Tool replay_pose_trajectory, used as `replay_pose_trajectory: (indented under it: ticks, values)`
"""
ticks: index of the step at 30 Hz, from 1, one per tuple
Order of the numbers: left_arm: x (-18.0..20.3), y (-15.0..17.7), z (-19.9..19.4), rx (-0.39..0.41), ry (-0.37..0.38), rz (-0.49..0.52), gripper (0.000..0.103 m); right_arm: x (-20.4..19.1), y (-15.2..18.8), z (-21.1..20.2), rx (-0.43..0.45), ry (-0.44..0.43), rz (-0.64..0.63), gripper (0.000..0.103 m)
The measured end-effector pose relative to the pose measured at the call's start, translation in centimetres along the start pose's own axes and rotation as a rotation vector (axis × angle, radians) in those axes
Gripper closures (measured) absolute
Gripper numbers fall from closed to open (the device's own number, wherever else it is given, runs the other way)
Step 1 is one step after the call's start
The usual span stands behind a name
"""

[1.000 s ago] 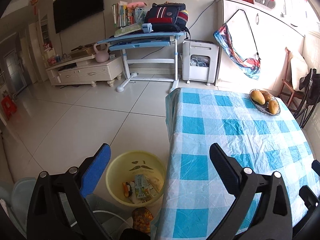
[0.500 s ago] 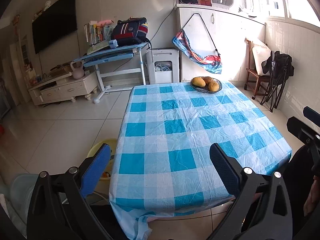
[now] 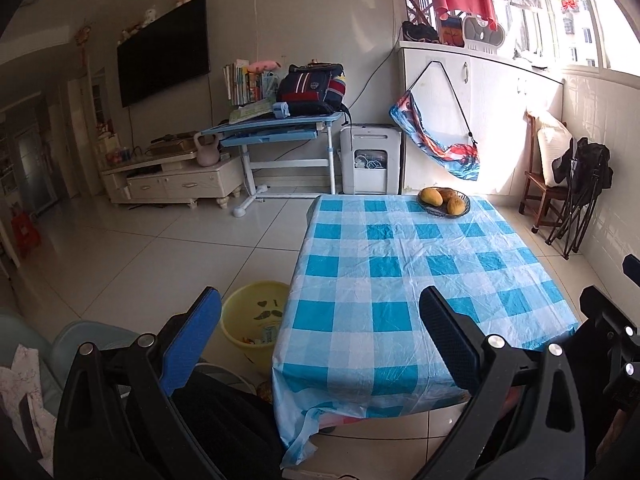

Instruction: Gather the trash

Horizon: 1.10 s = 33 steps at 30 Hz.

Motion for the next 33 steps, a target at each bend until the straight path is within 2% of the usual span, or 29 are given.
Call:
replay_pose_trajectory:
  ticks: [14,33]
  values:
    - [2.3,-0.7,-5.2,0.059,0.037,0.03,0.007,0.5,0.6,-4.4,0.054,0.02,0.003,0.007]
    - [3.3,-1.1,-7.9,0.088,0.065,0.039,0.007,-0.2,-0.1,-7.3,0.119,0.051,-0.024,0.007]
Point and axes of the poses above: each gripper's, at about its wrist camera, not at the fingertips, and z roughly the way its jaws point, x to its right, y to its underside, the point moved 9 cm from there along z, roughly the way its jaws point, and after that the axes turned 2 degrees about -y, right-handed, at the moved point
